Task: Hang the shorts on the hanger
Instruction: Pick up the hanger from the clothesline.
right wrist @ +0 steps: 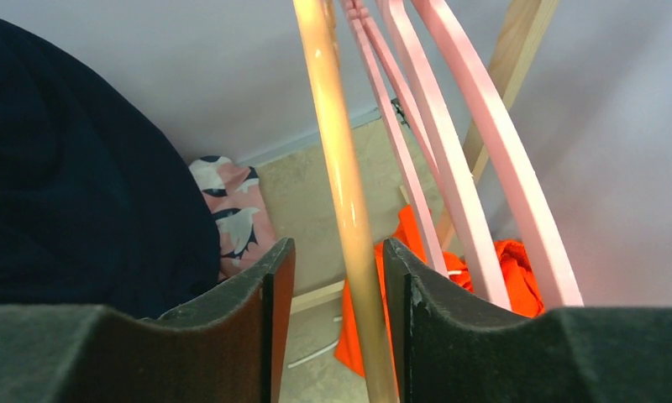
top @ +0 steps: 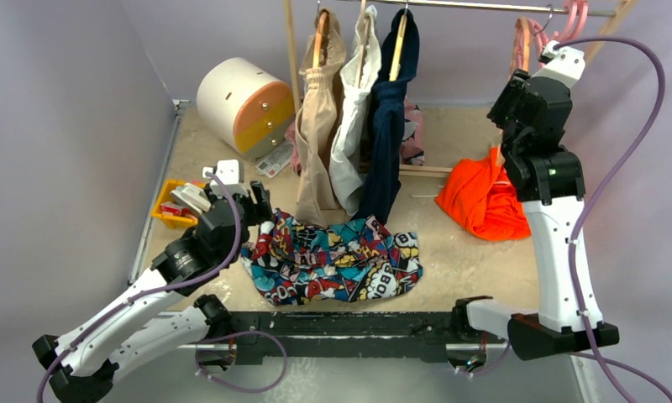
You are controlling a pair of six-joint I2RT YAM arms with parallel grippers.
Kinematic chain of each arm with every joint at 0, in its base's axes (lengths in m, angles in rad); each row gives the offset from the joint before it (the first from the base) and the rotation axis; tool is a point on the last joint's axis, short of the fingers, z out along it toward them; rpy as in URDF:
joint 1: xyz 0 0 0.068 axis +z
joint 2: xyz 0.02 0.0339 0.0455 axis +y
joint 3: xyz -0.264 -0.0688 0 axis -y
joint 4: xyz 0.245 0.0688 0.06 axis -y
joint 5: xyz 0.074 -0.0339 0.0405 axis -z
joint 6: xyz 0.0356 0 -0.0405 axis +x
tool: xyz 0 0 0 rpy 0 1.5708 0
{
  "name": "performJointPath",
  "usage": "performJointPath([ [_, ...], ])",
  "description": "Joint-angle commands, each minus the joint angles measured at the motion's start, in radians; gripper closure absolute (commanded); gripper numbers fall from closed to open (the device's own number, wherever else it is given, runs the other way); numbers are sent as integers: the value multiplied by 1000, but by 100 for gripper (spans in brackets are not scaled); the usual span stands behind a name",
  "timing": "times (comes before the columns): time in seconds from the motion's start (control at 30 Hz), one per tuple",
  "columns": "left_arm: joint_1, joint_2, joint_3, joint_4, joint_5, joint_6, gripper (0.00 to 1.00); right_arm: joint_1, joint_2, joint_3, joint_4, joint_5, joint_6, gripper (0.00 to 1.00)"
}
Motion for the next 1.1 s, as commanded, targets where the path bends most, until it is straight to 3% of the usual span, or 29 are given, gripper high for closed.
performJointPath([
  [0.0, 5, 6, 16, 33, 13, 10, 37, -4, 2, -24, 73, -7, -12, 57],
  [0.27, 5, 11, 15, 33, 14, 9, 37, -6, 14, -22, 84, -31, -17, 69],
  [0.57, 5, 14, 14, 31, 16, 10, 37, -6, -6, -45, 108, -94, -31, 100],
  [1.07, 5, 15, 15, 30, 13, 11, 37, -4, -32, -70, 205, -292, -62, 100],
])
